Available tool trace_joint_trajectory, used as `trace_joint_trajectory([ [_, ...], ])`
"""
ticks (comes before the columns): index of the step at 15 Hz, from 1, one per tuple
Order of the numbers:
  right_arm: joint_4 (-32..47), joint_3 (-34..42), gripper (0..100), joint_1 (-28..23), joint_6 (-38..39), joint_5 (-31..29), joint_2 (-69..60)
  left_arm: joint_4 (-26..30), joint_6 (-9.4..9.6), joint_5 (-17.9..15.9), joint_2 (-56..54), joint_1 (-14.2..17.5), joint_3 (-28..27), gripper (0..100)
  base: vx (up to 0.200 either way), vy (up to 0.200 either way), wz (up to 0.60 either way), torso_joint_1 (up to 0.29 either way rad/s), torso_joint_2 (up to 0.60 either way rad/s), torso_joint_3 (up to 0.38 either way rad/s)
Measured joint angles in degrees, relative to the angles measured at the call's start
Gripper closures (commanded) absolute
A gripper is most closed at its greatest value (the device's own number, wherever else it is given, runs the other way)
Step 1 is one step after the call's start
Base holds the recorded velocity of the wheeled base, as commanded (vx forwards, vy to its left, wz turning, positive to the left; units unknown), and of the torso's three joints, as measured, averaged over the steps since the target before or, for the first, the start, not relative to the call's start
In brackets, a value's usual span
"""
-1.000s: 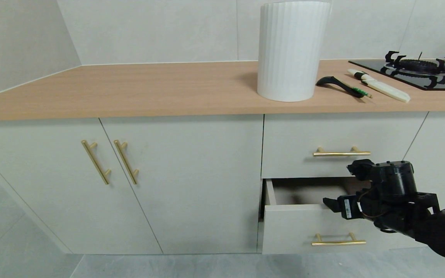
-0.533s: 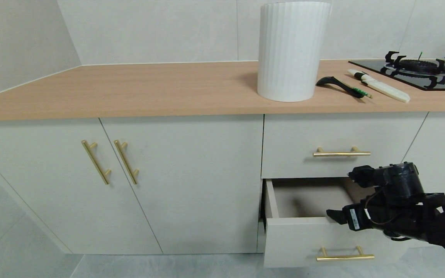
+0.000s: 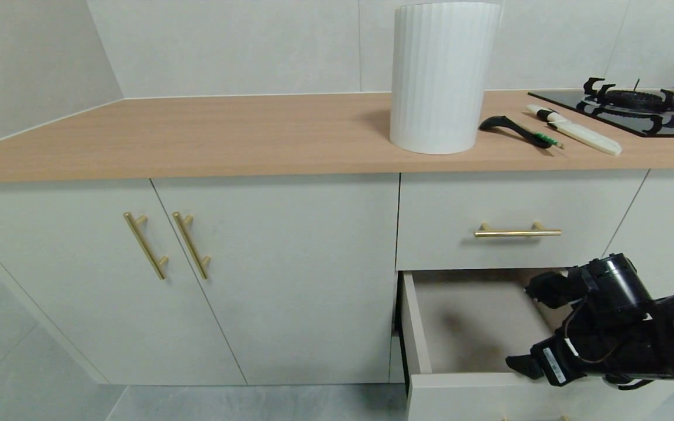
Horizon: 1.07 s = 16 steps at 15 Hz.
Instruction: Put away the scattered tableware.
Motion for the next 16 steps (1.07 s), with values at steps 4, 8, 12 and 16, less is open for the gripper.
trace_joint_trajectory([
  [4, 10.56, -1.34, 0, 1.94, -1.94, 0.0, -2.56, 0.0, 0.0, 0.0, 0.0, 0.0, 0.0, 0, 0.0, 0.0, 0.0, 0.0, 0.0, 0.0],
  [8, 18.77, -2.11, 0, 3.47, -5.64, -0.04, -5.32, 0.0, 0.0, 0.0, 0.0, 0.0, 0.0, 0, 0.0, 0.0, 0.0, 0.0, 0.0, 0.0],
  [12, 24.1, -2.06, 0, 4.88, -7.25, -0.22, -6.67, 0.0, 0.0, -0.02, 0.0, 0.0, 0.0, 0, 0.0, 0.0, 0.0, 0.0, 0.0, 0.0],
  [16, 25.91, -2.12, 0, 5.62, -8.11, -0.46, -7.07, -0.02, 0.0, 0.0, 0.0, 0.0, 0.0, 0, 0.0, 0.0, 0.0, 0.0, 0.0, 0.0],
])
